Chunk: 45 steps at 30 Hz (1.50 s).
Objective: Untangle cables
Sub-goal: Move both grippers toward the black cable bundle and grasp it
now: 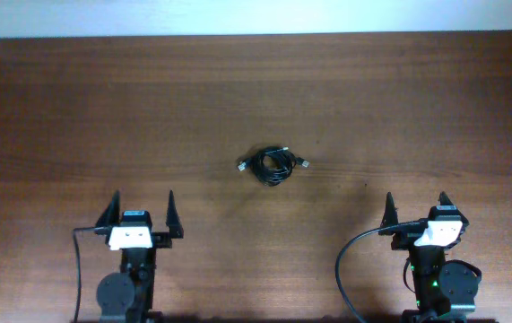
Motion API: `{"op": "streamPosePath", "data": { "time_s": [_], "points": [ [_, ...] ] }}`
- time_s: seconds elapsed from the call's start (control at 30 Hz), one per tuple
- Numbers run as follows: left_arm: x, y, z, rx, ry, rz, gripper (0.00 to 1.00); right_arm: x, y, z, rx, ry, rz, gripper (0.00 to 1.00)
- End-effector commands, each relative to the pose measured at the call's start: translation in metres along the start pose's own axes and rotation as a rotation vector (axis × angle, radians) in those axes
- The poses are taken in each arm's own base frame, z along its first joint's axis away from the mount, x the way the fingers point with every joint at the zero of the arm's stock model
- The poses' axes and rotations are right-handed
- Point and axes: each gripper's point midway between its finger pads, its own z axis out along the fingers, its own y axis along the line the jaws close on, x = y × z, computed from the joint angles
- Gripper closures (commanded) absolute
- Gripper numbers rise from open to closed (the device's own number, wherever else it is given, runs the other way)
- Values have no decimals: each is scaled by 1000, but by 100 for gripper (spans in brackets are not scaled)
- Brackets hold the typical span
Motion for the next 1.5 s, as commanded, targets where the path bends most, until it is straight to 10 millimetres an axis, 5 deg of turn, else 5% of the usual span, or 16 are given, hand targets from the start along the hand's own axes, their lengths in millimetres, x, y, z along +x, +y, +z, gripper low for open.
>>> {"op": "streamPosePath", "data": {
  "time_s": [0.0,0.1,0.2,0.3,0.37,0.4,0.57,0.67,0.8,0.87,0.93,1.17,1.23,1.33,1.37,1.47],
  "points": [
    [-53,6,-6,-31,-217,17,1,2,-2,0,8,4,9,1],
    [-102,10,-20,-55,-376,78,1,2,-2,0,8,4,9,2],
    [-132,9,-22,-44,-314,127,1,2,-2,0,8,4,9,2],
    [-156,15,-7,-47,-137,134,1,2,-2,0,8,4,9,2],
    [-173,14,20,-21,8,139,1,2,-2,0,8,4,9,2],
    [-182,-2,45,83,114,138,1,2,-2,0,8,4,9,2],
    [-190,-71,85,507,181,82,1,2,-2,0,8,4,9,2],
    [-173,-71,104,510,303,49,1,2,-2,0,8,4,9,2],
    [-132,-60,116,460,713,-5,1,2,-2,0,8,4,9,2],
    [-116,-74,121,542,842,-69,1,2,-2,0,8,4,9,2],
    [-105,-114,119,769,934,-286,1,2,-2,0,8,4,9,2],
    [-34,-124,155,792,1079,-369,1,2,-2,0,8,4,8,2],
    [-16,-125,159,788,1120,-385,1,-25,-4,-1,20,-107,-7,2],
    [5,-126,158,774,1190,-409,1,-67,73,-27,-484,-223,259,2],
    [10,-126,158,773,1205,-415,1,-78,84,-37,-580,-230,357,2],
    [20,-126,159,766,1227,-417,0,-139,72,-63,-615,-459,496,2]
  ]
}}
